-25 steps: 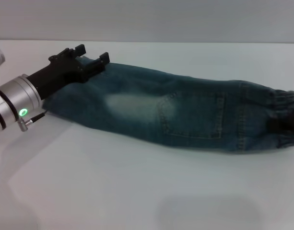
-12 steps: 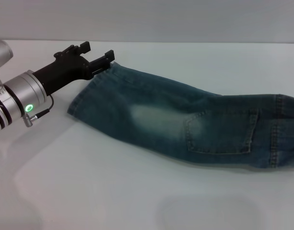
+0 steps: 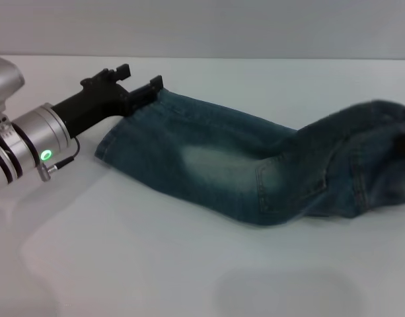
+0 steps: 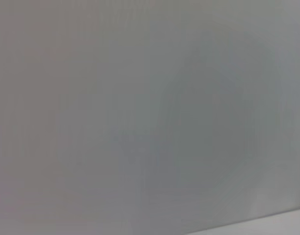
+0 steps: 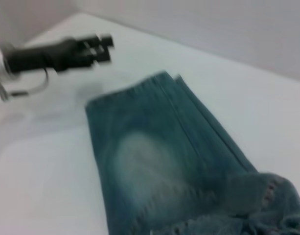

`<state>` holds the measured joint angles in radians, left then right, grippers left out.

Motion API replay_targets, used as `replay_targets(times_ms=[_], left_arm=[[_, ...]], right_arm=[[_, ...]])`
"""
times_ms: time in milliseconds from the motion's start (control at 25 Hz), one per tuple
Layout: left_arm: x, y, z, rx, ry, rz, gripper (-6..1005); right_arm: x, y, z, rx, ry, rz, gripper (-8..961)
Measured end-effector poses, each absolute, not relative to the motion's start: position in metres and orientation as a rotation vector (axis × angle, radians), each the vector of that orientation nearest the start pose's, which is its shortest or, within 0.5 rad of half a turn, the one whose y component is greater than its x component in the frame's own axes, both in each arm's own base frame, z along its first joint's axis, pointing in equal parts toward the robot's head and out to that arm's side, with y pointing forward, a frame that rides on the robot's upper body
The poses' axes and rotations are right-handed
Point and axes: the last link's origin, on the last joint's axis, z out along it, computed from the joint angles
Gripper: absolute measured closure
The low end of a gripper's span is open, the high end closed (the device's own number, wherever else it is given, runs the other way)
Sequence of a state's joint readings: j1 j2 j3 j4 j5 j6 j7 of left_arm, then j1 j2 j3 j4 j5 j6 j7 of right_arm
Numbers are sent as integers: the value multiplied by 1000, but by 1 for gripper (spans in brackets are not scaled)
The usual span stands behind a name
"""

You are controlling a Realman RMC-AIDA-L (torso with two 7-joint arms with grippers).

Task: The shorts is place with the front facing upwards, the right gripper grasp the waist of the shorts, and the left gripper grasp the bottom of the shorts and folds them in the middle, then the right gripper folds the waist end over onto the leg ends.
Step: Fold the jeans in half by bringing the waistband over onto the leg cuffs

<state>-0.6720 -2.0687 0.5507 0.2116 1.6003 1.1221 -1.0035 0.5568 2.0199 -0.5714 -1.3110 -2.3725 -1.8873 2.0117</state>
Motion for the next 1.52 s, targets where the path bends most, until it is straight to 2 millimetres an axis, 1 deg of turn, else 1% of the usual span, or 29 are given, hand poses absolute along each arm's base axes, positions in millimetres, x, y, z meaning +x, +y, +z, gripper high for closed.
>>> replay_targets(times_ms=[200, 400, 560, 800, 960, 1160, 1360, 1520], left_arm=[[-268, 379, -42, -2222, -706, -818, 161], [-272, 373, -55, -2238, -730, -767, 161], [-276, 367, -66, -2258, -747, -725, 164], [-275, 357, -82, -2302, -749, -686, 167], [-273, 350, -96, -2335, -747, -648, 167], [-270, 343, -106, -2364, -752, -639, 167], [-267, 337, -113, -2398, -757, -639, 167], [-264, 332, -117, -2415, -770, -659, 167]], right_arm=[[218, 353, 114, -2678, 865, 222, 877], [191, 372, 104, -2732, 798, 313, 878], [171, 382, 96, -2771, 737, 353, 878], [143, 393, 87, -2823, 668, 398, 879], [129, 398, 83, -2845, 641, 425, 878], [115, 403, 80, -2853, 607, 451, 877], [106, 410, 72, -2867, 605, 470, 878], [102, 414, 62, -2881, 599, 445, 878]])
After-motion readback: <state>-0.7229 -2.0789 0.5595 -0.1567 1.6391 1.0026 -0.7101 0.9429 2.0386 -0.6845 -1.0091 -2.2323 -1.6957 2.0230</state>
